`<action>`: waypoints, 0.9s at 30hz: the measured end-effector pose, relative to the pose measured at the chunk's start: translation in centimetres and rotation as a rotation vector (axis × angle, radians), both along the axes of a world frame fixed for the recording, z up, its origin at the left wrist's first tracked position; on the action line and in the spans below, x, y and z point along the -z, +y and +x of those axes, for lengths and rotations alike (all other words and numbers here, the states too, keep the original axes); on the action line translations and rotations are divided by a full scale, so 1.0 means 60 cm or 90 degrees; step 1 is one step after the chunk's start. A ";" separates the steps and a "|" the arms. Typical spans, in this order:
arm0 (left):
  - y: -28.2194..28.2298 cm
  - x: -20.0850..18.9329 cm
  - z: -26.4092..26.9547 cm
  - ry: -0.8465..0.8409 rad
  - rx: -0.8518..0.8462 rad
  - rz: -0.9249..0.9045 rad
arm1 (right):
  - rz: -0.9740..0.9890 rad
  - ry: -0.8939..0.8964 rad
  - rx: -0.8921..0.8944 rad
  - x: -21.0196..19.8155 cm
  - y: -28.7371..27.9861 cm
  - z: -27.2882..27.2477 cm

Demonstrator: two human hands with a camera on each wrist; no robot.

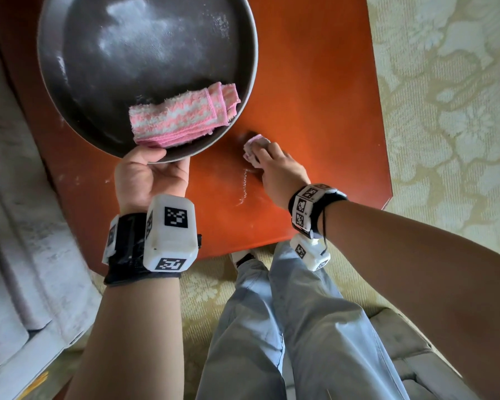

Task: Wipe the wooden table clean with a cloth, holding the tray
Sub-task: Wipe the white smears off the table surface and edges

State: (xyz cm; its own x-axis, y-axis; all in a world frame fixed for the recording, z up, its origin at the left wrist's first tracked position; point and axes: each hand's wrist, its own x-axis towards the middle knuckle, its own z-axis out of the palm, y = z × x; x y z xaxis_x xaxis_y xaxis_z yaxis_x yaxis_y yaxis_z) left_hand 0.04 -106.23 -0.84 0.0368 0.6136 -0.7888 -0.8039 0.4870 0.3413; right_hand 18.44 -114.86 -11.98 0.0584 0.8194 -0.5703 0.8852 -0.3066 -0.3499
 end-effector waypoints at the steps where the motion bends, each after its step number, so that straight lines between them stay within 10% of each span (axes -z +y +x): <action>1: 0.000 -0.001 -0.007 0.001 -0.006 0.001 | 0.003 0.006 0.003 0.002 0.000 0.002; 6: -0.004 0.000 -0.034 -0.007 -0.037 0.000 | 0.092 0.137 0.067 -0.003 0.014 0.039; 12: -0.017 0.001 -0.073 -0.012 -0.069 0.003 | 0.211 0.014 0.131 -0.023 0.084 0.068; 27: -0.058 0.004 -0.179 0.001 -0.153 -0.023 | 0.045 -0.175 0.031 -0.021 0.118 -0.046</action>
State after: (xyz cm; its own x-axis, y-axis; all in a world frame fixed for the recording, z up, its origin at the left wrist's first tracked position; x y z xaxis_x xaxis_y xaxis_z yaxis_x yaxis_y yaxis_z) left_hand -10.67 -109.69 -1.08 -0.1088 0.5757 -0.8104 -0.8977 0.2932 0.3289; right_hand 15.67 -107.75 -10.70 0.2439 0.8488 -0.4692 0.9345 -0.3350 -0.1204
